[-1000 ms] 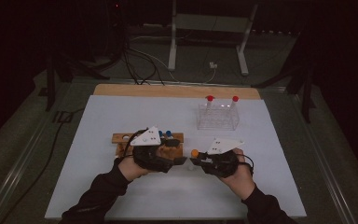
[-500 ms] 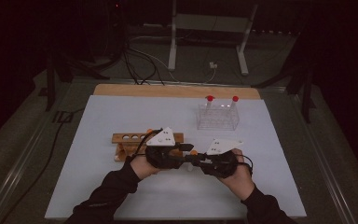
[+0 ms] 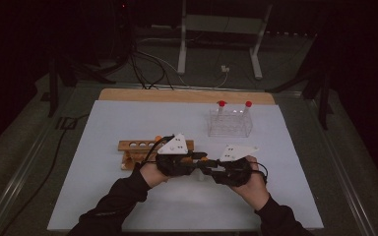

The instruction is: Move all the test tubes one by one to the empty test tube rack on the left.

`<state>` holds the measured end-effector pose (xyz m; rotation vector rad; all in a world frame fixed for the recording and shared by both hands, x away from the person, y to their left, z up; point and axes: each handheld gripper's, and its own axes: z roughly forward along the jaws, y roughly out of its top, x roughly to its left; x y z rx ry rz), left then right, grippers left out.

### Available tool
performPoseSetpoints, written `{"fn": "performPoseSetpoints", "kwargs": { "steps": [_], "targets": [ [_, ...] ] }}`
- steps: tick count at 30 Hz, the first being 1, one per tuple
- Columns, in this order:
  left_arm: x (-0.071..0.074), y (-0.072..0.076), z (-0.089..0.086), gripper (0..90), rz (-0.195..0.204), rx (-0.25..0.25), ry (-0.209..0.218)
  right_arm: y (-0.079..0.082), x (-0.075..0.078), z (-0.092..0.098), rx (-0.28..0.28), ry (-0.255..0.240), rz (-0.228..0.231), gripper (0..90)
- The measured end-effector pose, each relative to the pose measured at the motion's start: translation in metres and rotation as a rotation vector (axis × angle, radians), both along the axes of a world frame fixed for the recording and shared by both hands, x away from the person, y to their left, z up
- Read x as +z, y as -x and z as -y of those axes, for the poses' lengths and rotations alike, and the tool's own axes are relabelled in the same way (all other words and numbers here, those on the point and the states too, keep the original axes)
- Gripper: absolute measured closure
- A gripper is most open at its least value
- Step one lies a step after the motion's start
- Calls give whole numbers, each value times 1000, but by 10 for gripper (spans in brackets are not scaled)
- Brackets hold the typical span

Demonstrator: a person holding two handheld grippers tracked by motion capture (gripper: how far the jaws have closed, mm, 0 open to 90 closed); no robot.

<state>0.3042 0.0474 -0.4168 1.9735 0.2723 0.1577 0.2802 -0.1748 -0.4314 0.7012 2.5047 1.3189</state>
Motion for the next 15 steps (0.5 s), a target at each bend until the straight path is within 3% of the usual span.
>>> {"fn": "performPoseSetpoints", "kwargs": {
  "steps": [10, 15],
  "targets": [
    [23, -2, -27, 718, 34, 51, 15, -6, 7, 14, -51, -62, 8, 325],
    [34, -4, -47, 718, 50, 101, 16, -9, 9, 18, -80, -81, -6, 249]
  ]
}}
